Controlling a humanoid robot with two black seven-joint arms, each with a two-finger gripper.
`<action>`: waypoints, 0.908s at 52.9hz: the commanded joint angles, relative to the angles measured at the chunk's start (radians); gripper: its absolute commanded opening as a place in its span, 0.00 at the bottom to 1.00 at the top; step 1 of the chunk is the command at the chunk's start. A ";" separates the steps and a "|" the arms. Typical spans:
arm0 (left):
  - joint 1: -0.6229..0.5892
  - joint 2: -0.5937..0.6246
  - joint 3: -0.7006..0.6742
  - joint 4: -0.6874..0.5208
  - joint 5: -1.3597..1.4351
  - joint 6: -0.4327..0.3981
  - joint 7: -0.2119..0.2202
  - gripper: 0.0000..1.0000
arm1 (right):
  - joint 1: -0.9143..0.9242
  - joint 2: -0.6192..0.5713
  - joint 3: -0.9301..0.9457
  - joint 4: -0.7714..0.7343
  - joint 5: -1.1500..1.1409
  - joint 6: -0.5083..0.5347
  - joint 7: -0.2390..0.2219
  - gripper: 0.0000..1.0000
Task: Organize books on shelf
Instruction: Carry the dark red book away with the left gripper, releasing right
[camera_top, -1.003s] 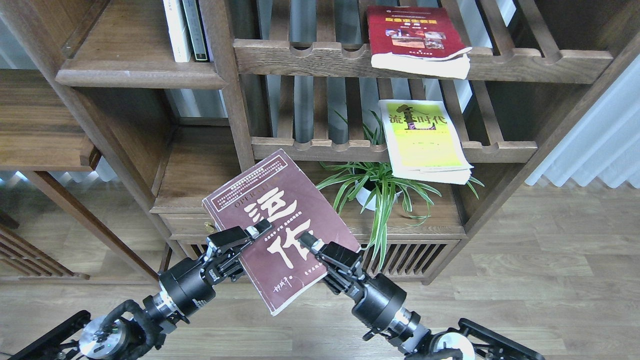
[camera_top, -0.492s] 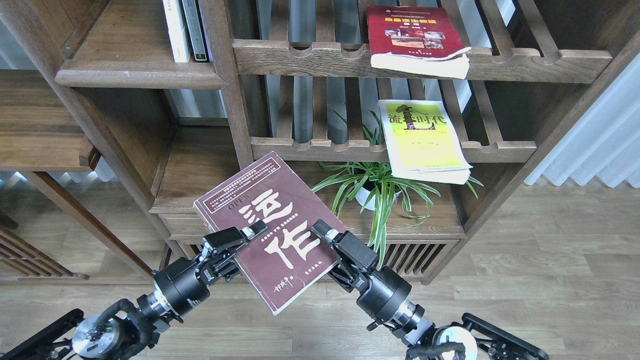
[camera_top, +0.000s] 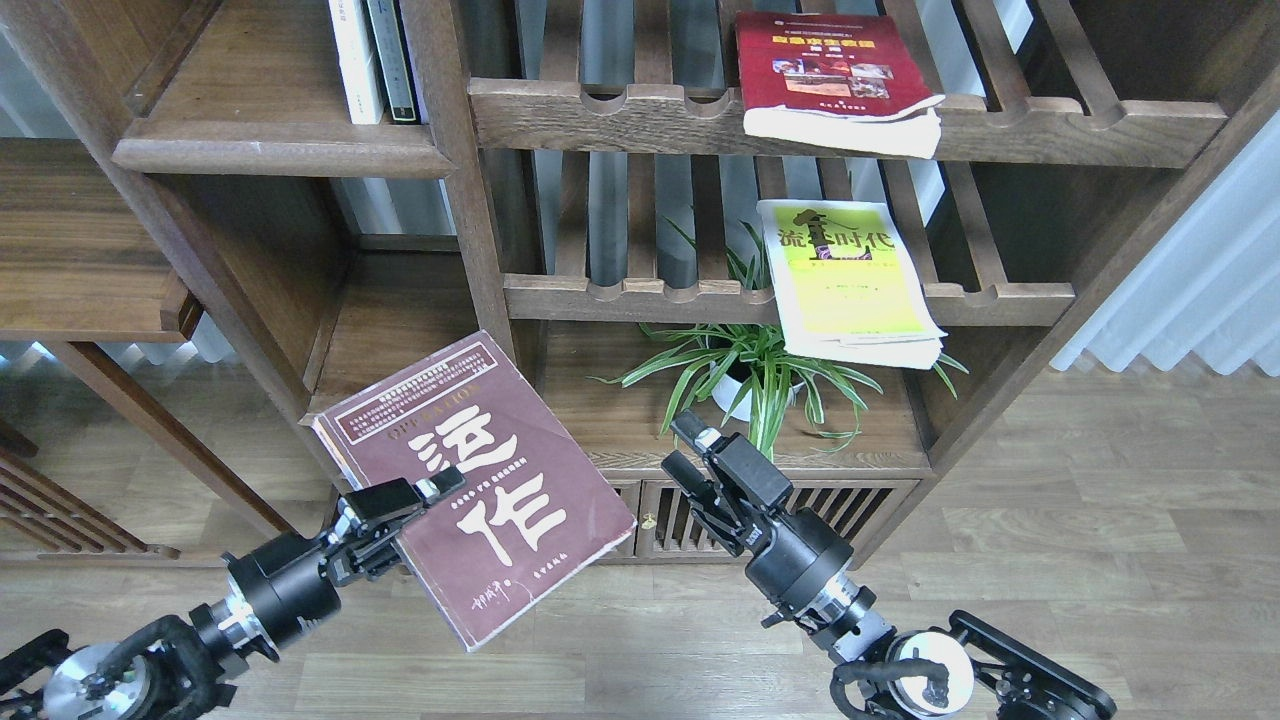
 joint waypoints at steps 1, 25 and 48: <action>-0.001 0.009 -0.049 -0.016 0.041 0.000 0.006 0.07 | 0.002 0.009 -0.002 0.001 0.000 0.000 0.000 0.92; -0.001 0.122 -0.238 -0.054 0.144 0.000 0.020 0.07 | 0.004 0.109 0.000 0.000 -0.079 0.000 0.000 0.92; -0.070 0.231 -0.443 -0.054 0.112 0.000 0.013 0.08 | 0.007 0.187 0.003 -0.006 -0.096 0.000 0.000 0.92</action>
